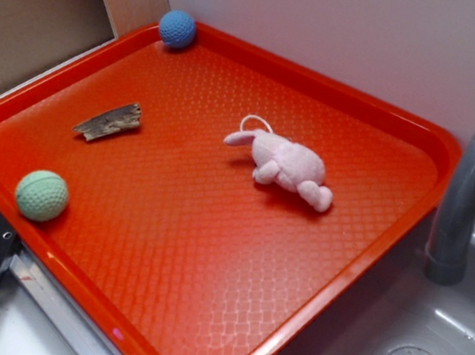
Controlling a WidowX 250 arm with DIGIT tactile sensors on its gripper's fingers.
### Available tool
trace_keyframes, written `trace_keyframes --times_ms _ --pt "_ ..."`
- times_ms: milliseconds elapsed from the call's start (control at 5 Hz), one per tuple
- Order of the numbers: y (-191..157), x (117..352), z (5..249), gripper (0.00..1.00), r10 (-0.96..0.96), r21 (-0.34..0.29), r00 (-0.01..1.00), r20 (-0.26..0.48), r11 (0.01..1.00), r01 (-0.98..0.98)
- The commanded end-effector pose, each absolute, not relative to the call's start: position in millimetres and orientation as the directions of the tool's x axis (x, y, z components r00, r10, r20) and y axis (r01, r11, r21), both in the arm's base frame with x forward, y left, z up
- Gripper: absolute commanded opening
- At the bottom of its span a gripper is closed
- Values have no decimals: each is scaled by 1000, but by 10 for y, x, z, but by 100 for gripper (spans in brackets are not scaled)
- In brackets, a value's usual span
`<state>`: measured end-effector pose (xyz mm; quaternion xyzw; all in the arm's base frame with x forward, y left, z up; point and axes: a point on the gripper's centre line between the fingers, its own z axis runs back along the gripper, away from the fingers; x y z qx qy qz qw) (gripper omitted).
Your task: Grab the pink bunny.
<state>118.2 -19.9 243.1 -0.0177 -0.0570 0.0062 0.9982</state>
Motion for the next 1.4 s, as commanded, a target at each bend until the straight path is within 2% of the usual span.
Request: trace_keyframes --times_ms 0,200,400,600,800,1000,1200 --pt "-199 1182 2431 100 14 -36 993 114 999 -10" --pt "-164 1527 2339 100 -233 1 955 182 971 237" --pt "-175 1799 2220 100 -459 33 859 225 885 464" --pt "-182 2080 2078 100 -632 37 735 246 764 644" --pt "-301 2360 1871 100 -776 -2 555 300 581 814" --pt "-461 2534 1691 100 -855 -2 429 291 448 894" --pt "-676 2640 1495 100 -918 -24 260 300 265 964"
